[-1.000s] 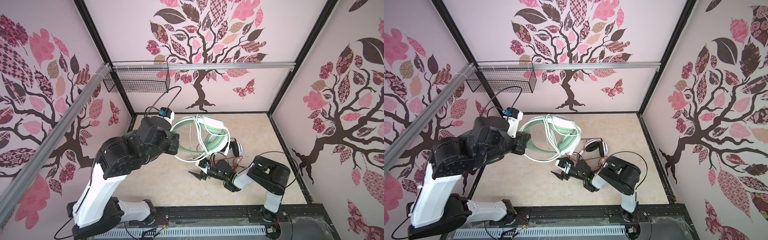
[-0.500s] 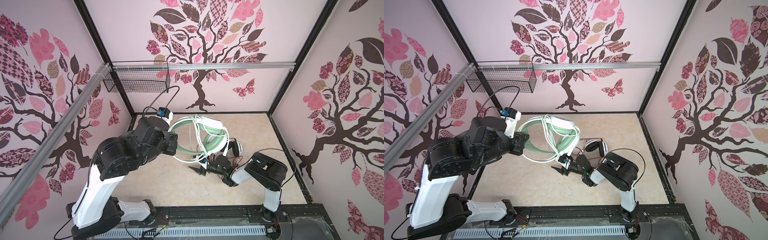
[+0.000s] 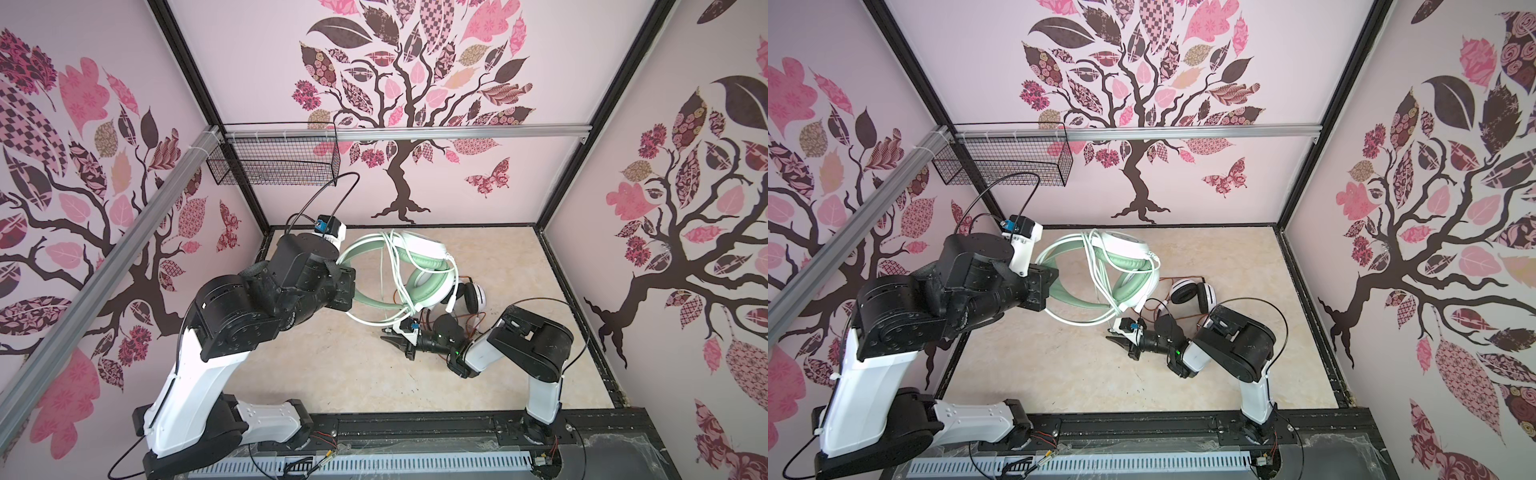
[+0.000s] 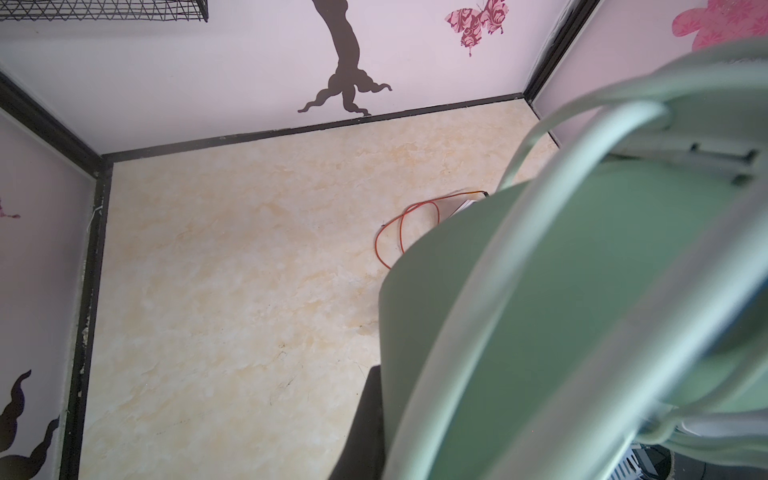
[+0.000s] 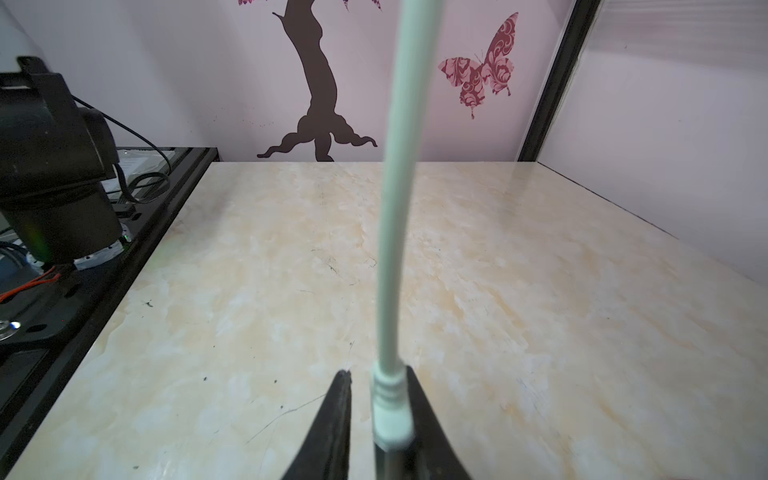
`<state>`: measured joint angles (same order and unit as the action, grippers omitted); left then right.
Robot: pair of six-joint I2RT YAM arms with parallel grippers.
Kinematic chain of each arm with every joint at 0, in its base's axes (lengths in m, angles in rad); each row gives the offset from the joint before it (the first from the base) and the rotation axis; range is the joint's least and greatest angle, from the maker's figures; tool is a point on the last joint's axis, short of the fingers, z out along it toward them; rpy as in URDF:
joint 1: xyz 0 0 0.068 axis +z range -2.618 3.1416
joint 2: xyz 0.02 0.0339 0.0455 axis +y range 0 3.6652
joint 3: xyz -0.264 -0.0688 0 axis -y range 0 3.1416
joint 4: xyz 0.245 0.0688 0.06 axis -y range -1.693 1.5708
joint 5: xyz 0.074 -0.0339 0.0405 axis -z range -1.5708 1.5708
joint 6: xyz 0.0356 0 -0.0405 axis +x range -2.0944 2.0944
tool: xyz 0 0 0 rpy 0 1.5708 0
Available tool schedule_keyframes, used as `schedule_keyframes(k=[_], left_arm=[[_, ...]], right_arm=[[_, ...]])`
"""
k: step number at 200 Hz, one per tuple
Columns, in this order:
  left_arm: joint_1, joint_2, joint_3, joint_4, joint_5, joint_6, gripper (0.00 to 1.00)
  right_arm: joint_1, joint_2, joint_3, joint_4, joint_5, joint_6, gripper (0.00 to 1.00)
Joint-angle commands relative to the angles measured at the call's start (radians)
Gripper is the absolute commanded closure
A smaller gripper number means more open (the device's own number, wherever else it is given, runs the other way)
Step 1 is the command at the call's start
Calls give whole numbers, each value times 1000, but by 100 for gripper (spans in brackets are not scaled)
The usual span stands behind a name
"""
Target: Wrap the headphones
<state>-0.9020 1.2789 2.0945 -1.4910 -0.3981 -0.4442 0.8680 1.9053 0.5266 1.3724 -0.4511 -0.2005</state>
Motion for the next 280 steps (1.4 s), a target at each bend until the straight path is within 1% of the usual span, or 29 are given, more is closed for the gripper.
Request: schedule_keyframes(k=[1,17,33,51,80,98,106,123,144,166,193,213,223,238,252,255,263,280], left_arm=[[0,-10,56,87,-1,-21,100],[0,-9,56,86,-2,-21,100],[0,-9,56,86,-3,-22,100],[0,-10,56,86,-7,-20,100],[0,-12,56,77,-41,-12,100],[10,-14,57,68,-79,2,100],[21,-16,58,67,-94,9,100],[68,-22,56,61,-93,26,100],[127,-37,22,81,-84,43,100],[133,-48,-21,110,-118,59,100],[133,-46,-64,109,-174,73,100],[134,-53,-99,107,-214,82,100],[135,-55,-117,104,-231,86,100],[135,-59,-137,92,-253,90,100],[134,-64,-146,78,-277,90,100],[134,-64,-175,75,-282,90,100],[135,-68,-191,68,-296,91,100],[135,-69,-212,45,-330,90,100]], right_arm=[[-4,11,-16,72,-21,39,80],[-3,3,-22,74,-29,47,83],[-4,-2,-25,73,-36,54,88],[-3,-6,-32,74,-38,60,96],[-3,-21,-69,94,-44,90,100],[-2,-61,-116,97,-49,123,100],[0,-95,-138,68,-48,135,100],[22,-201,-172,-78,-27,119,100],[81,-349,-156,-412,20,29,100],[144,-489,-133,-670,76,-30,100],[174,-661,-104,-908,114,-38,100],[195,-778,-69,-1094,146,-70,100],[209,-817,-38,-1194,185,-84,100],[229,-851,5,-1290,252,-80,100],[248,-855,68,-1403,324,-85,100],[251,-855,81,-1429,341,-86,100],[260,-855,116,-1487,382,-92,100],[287,-867,167,-1572,471,-104,100]])
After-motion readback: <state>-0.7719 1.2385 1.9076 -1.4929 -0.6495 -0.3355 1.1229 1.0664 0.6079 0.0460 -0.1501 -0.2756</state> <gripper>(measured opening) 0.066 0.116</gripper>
